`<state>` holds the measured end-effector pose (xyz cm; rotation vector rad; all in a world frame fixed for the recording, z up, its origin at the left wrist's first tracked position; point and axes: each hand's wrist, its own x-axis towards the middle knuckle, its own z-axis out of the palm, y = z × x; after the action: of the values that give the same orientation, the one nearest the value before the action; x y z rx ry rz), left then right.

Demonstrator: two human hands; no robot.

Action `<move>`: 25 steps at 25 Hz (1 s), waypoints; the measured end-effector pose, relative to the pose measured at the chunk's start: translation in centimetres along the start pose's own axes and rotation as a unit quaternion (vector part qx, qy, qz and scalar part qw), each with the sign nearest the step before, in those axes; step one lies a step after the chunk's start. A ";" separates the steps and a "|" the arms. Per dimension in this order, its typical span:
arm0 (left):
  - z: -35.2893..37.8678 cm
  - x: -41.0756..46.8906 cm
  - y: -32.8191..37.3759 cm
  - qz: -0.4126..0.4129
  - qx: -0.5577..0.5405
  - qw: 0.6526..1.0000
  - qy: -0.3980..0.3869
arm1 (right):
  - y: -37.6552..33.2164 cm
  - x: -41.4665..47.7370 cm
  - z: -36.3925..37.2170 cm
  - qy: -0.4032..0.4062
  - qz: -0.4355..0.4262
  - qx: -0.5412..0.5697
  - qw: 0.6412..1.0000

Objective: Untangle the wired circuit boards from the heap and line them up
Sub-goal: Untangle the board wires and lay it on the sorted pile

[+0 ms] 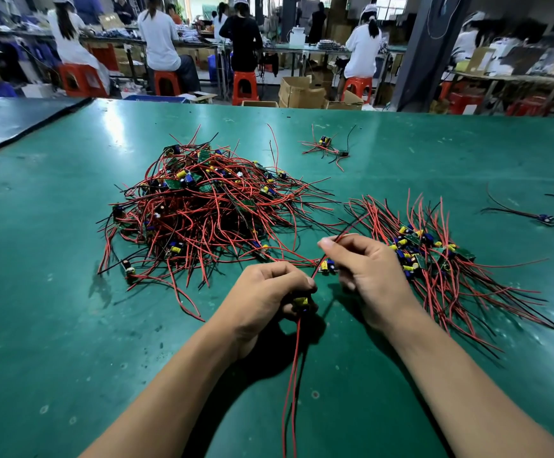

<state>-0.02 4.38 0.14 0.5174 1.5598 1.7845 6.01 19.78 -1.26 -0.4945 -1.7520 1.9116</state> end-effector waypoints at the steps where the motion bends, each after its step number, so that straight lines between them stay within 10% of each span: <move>1: 0.1 -0.1 0.0 0.000 0.006 1.000 -0.008 | -0.1 0.2 -0.4 0.021 -0.005 0.000 1.000; 14: -0.3 -0.6 0.2 -0.004 0.050 0.996 -0.072 | -1.7 0.6 -0.9 0.012 0.190 0.263 0.946; 25: -0.7 0.1 -0.4 -0.008 -0.024 1.000 -0.013 | 0.0 -0.9 0.2 -0.169 0.155 -0.010 0.973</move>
<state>-0.48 3.94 -0.42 0.5026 1.4944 1.7923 6.60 19.07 -1.33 -0.4954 -2.0027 2.3090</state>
